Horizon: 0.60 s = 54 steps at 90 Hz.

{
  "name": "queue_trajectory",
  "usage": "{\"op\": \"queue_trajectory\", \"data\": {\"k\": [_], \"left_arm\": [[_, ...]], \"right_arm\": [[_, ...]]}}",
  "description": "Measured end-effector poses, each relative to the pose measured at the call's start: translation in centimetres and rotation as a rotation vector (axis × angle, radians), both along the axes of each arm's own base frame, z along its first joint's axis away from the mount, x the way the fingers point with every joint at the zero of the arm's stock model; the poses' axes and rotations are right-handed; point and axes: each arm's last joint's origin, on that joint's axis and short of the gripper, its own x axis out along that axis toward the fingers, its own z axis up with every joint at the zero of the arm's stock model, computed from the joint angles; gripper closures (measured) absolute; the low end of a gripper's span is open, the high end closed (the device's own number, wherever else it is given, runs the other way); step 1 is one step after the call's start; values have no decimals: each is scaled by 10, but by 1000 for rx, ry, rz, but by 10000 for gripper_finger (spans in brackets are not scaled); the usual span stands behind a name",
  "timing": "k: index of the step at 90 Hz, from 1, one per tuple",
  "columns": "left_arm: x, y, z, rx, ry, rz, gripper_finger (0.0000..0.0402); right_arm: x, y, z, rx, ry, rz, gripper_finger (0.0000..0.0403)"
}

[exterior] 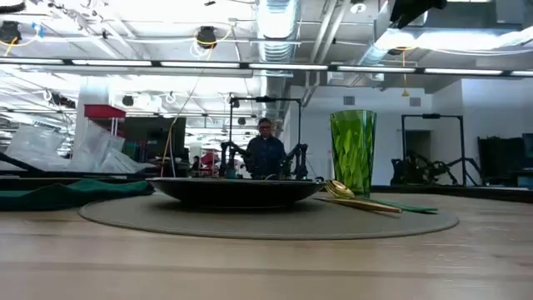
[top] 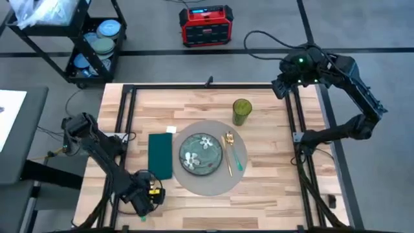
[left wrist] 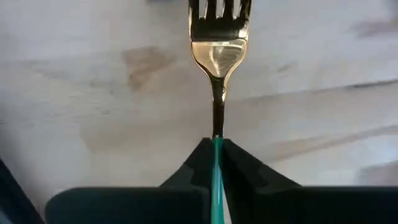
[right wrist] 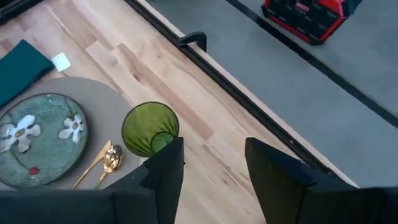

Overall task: Set table place
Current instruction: Put the green fork on top of the blue napkin

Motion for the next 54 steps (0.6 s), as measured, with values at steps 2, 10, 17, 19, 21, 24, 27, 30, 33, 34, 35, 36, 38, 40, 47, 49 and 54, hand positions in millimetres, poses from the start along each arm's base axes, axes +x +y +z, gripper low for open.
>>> {"op": "queue_trajectory", "data": {"k": [2,10,17,19,21,24,27,30,33,34,35,36,38,40,47,49,54], "left_arm": [[1,8,4,18,-3,18,401],[4,42,19,116,-11,98,401],[10,72,26,199,-18,139,401],[13,80,27,217,-17,136,401],[15,88,28,227,-14,126,401],[20,97,29,238,-13,102,401],[24,106,29,248,-9,76,401],[27,114,28,258,1,52,401],[30,120,27,268,16,35,401],[30,122,27,271,21,26,401],[31,124,27,274,25,18,401],[31,126,27,276,28,11,401],[31,129,26,279,41,-2,401],[31,131,26,281,53,-10,401],[29,139,21,279,87,-5,401],[28,140,18,271,92,3,401],[25,142,7,247,89,22,401]], "right_arm": [[0,0,0,-4,4,7,244],[0,0,0,-25,26,40,244],[0,-1,0,-43,44,62,244],[-1,-1,0,-51,51,65,244],[-1,-1,0,-57,58,68,244],[-2,-2,0,-65,65,69,244],[-2,-3,0,-70,71,69,244],[-3,-4,0,-74,76,68,244],[-3,-4,0,-74,79,66,244],[-4,-5,0,-74,80,64,244],[-4,-5,0,-73,82,63,244],[-4,-5,0,-72,83,63,244],[-5,-5,-1,-70,86,59,244],[-5,-5,-1,-68,91,59,244],[-7,-5,-2,-56,108,55,244],[-7,-5,-2,-55,110,55,244],[-8,-4,-3,-46,121,56,244]]}}
